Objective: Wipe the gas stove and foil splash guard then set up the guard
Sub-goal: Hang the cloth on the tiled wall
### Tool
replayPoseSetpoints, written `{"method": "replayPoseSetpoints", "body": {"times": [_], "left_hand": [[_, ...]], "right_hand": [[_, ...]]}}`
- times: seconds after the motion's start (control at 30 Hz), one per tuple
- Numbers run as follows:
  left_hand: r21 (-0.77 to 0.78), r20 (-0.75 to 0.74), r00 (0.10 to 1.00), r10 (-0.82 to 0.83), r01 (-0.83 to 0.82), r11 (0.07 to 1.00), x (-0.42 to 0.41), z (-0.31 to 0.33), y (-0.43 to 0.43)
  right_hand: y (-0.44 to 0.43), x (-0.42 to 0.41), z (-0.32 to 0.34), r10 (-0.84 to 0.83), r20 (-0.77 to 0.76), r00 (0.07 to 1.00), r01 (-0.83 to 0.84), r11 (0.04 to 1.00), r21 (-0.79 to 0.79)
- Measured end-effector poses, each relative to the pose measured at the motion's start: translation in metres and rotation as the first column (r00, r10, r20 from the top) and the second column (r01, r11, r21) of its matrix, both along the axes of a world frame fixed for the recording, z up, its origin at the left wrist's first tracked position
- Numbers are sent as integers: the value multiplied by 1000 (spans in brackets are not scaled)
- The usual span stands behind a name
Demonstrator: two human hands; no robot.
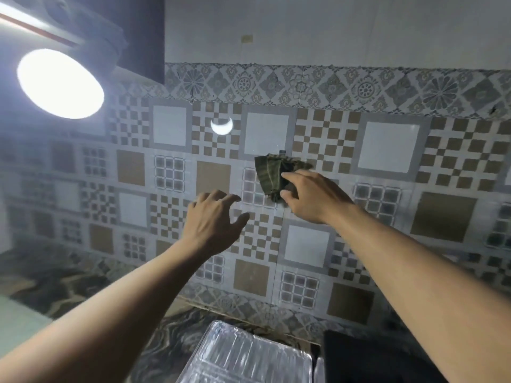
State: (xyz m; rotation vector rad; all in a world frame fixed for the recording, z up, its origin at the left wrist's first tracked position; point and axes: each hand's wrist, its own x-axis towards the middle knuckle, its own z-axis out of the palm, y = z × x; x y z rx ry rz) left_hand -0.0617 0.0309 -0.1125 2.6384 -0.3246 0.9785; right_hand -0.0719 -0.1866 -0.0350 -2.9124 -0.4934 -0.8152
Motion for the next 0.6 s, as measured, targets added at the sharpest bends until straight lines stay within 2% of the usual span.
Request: {"method": "replayPoseSetpoints", "body": {"times": [0.13,0.27,0.4,0.6], "left_hand": [[-1,-111,985,135,-136,991,-52,-30,5],[-9,-279,938,206,-217,976,-106,-69,6],[-51,-471,853,224,-280,959,-145,-112,18],[-43,-633,716,294,-412,910,-182,-169,42]], "right_hand": [[7,-29,-29,134,-95,986,-133,991,20],[21,-53,-71,212,-225,951,-225,974,-37],[45,-65,-118,276,-377,884,-324,944,-68],[94,-54,-182,297,-593,749,-450,885,-124]]}}
